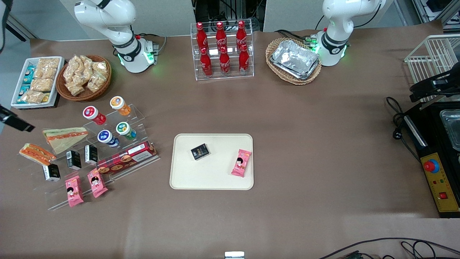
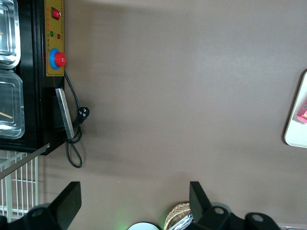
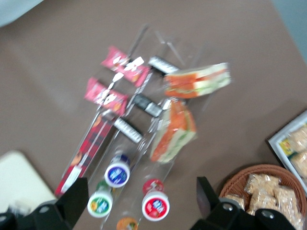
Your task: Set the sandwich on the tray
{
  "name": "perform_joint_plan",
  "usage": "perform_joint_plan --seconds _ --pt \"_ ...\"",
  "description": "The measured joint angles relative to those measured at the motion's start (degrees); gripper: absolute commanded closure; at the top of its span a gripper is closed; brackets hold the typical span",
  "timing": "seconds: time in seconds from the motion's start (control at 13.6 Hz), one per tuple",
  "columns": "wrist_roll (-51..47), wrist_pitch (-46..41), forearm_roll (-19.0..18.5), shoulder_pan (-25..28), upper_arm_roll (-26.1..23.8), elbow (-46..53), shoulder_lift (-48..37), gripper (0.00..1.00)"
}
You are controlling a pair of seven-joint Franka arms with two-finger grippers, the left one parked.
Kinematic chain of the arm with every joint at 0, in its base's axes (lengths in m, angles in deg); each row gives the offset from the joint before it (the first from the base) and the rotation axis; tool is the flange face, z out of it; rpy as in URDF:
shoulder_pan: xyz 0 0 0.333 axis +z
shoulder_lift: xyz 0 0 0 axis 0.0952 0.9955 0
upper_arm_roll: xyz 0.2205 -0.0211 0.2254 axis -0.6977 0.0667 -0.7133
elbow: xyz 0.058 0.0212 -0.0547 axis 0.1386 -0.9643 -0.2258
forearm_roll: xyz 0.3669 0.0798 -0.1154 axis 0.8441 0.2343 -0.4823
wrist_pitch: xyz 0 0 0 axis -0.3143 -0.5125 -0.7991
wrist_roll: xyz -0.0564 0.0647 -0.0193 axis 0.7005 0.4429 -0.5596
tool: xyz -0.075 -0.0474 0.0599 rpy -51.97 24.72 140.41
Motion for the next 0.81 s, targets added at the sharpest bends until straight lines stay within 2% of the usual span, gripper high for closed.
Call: perform_joint_plan --seconds 0.15,0.51,0.81 --pt "-6.39 2.02 -1.0 -2.6 0.43 0.07 0.46 0.0" --pt "-21.6 7.1 -0.29 -10.01 1.09 0.08 3.98 0.0" --pt "-33.5 10.72 0.56 -12.01 1.14 0.07 6.94 0.0"
